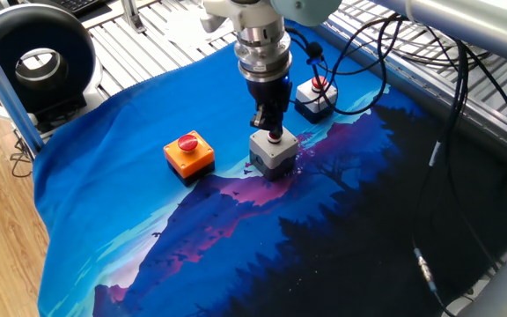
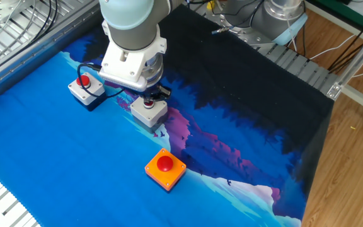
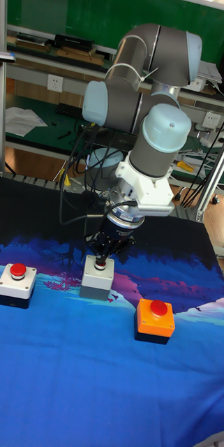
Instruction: Press three buttons from left to right in sequence
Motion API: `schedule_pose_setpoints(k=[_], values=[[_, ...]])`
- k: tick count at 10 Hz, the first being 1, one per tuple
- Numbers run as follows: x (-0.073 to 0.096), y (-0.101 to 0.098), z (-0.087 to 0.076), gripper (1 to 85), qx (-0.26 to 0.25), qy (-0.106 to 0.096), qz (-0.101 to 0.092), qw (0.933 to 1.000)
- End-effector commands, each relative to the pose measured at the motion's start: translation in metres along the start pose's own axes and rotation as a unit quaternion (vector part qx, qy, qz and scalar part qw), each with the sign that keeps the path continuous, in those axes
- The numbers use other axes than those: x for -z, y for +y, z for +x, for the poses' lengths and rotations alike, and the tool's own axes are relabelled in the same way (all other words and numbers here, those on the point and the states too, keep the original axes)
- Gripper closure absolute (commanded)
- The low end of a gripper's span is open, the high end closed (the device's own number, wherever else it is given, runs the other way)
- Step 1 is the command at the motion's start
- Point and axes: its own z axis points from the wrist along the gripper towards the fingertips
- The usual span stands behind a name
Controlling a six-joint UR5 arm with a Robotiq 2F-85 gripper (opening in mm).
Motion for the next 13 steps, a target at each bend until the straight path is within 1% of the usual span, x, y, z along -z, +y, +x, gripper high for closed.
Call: schedule_pose_setpoints(k=[1,5,7,8,10,12,13], values=[[0.0,0.004,0.0,84.7,0.002,0.002,-0.01,1.0],[-0.004,0.005,-0.01,84.7,0.005,0.0,-0.015,0.9999],[-0.003,0.004,-0.013,84.7,0.003,0.003,-0.007,1.0],[-0.003,0.01,-0.017,84.7,-0.002,0.003,-0.01,0.9999],[-0.008,0.01,-0.025,84.7,0.0,0.001,-0.013,0.9999],[-0.008,0.008,-0.026,84.7,0.0,0.001,-0.012,0.9999],[-0.003,0.005,-0.022,84.7,0.006,0.002,-0.02,0.9998]])
